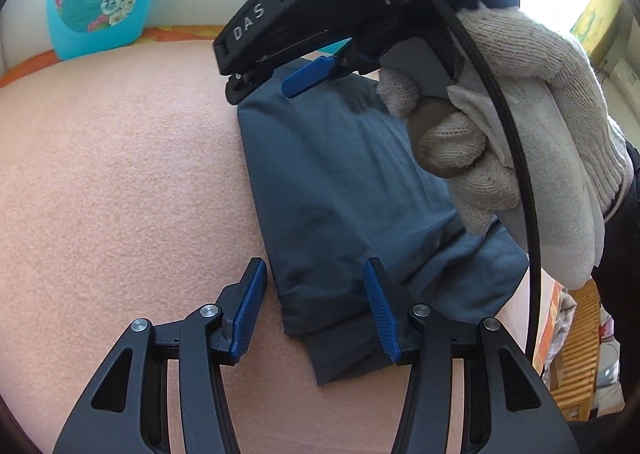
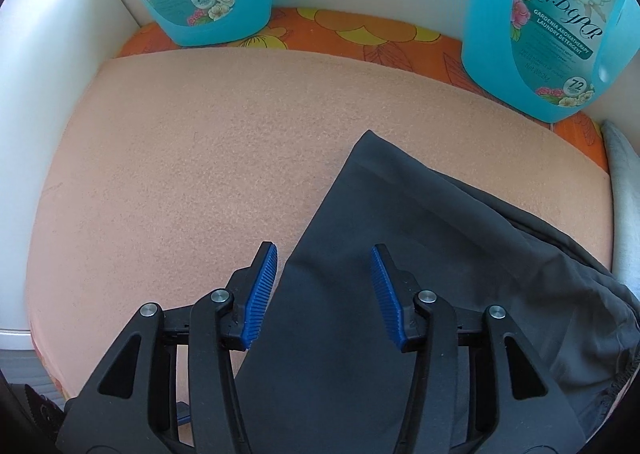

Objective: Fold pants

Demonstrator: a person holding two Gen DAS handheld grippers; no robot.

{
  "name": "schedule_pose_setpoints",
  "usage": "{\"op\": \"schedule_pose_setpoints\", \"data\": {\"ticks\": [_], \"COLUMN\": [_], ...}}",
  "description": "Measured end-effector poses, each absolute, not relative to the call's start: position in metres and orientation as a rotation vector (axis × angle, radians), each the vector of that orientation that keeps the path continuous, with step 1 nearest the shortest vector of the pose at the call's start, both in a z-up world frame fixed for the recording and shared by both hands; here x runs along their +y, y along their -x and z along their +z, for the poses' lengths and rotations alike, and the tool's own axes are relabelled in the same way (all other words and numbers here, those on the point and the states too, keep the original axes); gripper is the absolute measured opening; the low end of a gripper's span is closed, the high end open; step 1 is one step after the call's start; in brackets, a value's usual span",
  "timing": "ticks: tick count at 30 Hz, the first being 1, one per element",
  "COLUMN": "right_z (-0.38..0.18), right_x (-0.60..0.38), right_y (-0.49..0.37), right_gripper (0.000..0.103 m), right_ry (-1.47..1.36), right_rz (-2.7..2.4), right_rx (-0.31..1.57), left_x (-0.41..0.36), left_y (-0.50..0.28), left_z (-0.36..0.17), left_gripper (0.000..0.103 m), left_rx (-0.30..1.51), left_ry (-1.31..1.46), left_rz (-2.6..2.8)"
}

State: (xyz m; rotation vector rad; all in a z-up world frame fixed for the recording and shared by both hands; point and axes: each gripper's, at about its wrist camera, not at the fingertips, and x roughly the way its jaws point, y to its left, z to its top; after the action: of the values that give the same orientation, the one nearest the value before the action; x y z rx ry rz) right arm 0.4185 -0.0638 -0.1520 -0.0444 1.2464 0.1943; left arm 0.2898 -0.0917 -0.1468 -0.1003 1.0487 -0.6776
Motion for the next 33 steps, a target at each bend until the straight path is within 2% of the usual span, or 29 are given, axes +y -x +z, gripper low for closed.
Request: {"op": "schedule_pose_setpoints", "data": {"ticks": [9, 10, 11, 12, 13, 14, 15, 21, 23, 33], "right_z": [-0.166, -0.165, -0.164, -0.163, -0.162, -0.159, -0.155, -0.112, -0.096, -0.041], "right_x": [-0.052, -0.053, -0.055, -0.056, -0.059, -0.062, -0.067, -0.104, -0.117, -0.224], "right_y": [-0.422, -0.420, -0.419, -0.418, -0.417, -0.415, -0.414, -0.395, -0.386, -0.341], "right_gripper": [0.048, 0.044, 0.032, 0.019, 0.014, 0.007, 0.005, 0.003, 0.003, 0.003], "right_ry": [0.112, 0.117, 0.123, 0.121, 0.104, 0.088, 0.074, -0.003, -0.031, -0.144], "right_rz": [0.158, 0.152, 0.150, 0.156, 0.174, 0.185, 0.194, 0.237, 0.241, 0.196], "right_rx": [1.279, 1.269, 1.263, 1.264, 1.268, 1.269, 1.258, 1.154, 1.116, 0.965], "left_x": [-0.090, -0.089, -0.088, -0.088, -0.087, -0.087, -0.087, -0.093, -0.100, -0.168], "left_y": [-0.281, -0.282, -0.283, -0.284, -0.284, -0.284, -0.285, -0.281, -0.279, -0.282], "left_z": [-0.148, -0.149, -0.150, -0.151, -0.152, -0.151, -0.150, -0.127, -0.116, -0.085], "left_gripper": [0.049, 0.049, 0.047, 0.039, 0.035, 0.023, 0.019, 0.018, 0.015, 0.012], "left_rx": [1.043, 1.043, 1.044, 1.047, 1.043, 1.043, 1.049, 0.982, 0.955, 0.895], "left_ry": [0.174, 0.187, 0.200, 0.208, 0.216, 0.236, 0.258, 0.284, 0.265, 0.197], "left_rz": [-0.697, -0.701, -0.707, -0.716, -0.723, -0.736, -0.751, -0.805, -0.831, -0.968]}}
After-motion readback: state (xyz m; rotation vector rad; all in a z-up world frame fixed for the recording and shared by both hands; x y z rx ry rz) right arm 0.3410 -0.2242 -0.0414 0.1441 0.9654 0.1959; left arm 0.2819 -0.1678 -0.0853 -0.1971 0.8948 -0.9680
